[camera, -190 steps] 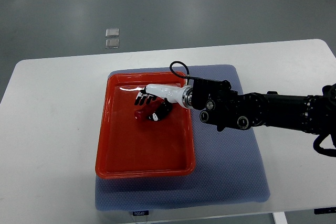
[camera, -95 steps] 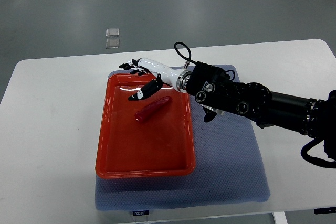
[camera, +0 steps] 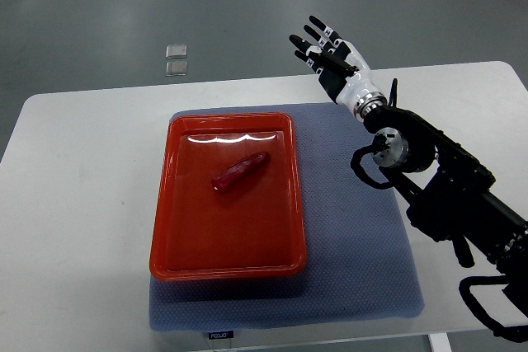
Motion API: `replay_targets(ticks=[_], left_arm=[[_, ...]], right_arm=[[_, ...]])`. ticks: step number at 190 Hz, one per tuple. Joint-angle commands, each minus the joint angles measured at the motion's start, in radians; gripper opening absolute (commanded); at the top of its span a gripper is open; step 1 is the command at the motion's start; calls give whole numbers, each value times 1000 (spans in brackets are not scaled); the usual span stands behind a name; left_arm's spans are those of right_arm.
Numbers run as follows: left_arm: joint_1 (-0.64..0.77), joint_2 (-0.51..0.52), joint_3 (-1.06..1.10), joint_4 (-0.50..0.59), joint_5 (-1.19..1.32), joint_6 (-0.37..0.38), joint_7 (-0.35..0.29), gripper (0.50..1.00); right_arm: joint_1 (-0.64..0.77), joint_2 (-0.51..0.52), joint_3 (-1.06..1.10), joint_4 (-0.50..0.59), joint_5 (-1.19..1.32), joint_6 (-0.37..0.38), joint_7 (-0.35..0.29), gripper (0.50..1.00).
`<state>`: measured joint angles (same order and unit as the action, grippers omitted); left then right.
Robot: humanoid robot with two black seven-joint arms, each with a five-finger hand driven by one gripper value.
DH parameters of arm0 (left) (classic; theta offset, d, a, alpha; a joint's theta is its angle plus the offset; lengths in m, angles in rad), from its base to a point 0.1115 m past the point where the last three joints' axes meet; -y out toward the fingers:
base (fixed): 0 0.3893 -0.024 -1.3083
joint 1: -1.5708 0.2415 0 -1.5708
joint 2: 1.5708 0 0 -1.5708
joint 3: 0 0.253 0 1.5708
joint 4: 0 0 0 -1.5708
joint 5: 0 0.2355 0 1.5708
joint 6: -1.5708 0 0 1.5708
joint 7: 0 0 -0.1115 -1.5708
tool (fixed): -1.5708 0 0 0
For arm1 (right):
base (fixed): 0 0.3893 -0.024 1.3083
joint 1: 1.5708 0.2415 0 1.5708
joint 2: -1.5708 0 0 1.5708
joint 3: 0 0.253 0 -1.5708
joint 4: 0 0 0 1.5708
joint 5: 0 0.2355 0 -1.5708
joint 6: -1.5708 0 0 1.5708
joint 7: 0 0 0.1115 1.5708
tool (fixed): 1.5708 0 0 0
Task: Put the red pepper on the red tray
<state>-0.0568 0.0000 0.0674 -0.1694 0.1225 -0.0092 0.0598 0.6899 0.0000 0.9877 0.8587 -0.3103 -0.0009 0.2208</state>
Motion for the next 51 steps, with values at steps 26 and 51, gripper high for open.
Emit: replay_targets(ticks=[26, 51], left_arm=[[-2, 0, 0, -4, 0, 0, 0, 1000], [-2, 0, 0, -4, 0, 0, 0, 1000]], right_arm=[[-110, 0, 75, -3, 103, 185, 17, 915], [-112, 0, 72, -3, 105, 208, 17, 915]])
